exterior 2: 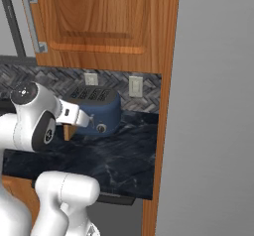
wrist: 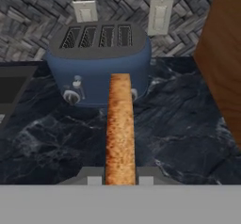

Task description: Start the toaster. Once the lever pops up, take the bread to the plate on the dining counter.

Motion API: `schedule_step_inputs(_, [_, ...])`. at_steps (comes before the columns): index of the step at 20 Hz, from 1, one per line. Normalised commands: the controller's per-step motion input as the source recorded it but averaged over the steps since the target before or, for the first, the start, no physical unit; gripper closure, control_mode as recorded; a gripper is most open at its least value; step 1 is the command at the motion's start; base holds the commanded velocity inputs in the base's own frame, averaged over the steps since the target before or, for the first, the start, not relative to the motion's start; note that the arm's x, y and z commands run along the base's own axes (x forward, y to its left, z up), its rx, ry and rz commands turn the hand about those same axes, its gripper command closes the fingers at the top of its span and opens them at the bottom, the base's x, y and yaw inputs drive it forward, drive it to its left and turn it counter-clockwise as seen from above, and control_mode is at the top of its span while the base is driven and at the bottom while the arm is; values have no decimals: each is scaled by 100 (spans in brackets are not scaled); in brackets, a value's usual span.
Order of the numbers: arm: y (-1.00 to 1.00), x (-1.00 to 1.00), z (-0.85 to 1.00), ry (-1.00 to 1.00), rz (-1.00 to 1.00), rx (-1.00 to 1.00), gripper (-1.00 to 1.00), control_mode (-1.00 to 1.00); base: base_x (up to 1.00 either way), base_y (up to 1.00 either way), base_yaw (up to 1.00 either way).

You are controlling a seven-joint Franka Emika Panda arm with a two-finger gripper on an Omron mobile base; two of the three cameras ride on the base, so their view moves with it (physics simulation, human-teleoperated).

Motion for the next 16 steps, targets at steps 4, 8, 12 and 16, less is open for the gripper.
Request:
schedule_step_inputs(4, [-1, -8, 1, 0, 0, 0, 100, -100, 0, 0, 0])
schedule_step_inputs(8, [-5, -24, 6, 0, 0, 0, 100, -100, 0, 0, 0])
schedule_step_inputs(12, [-9, -37, 8, 0, 0, 0, 100, -100, 0, 0, 0])
schedule_step_inputs(16, [-8, -44, 17, 0, 0, 0, 100, -100, 0, 0, 0])
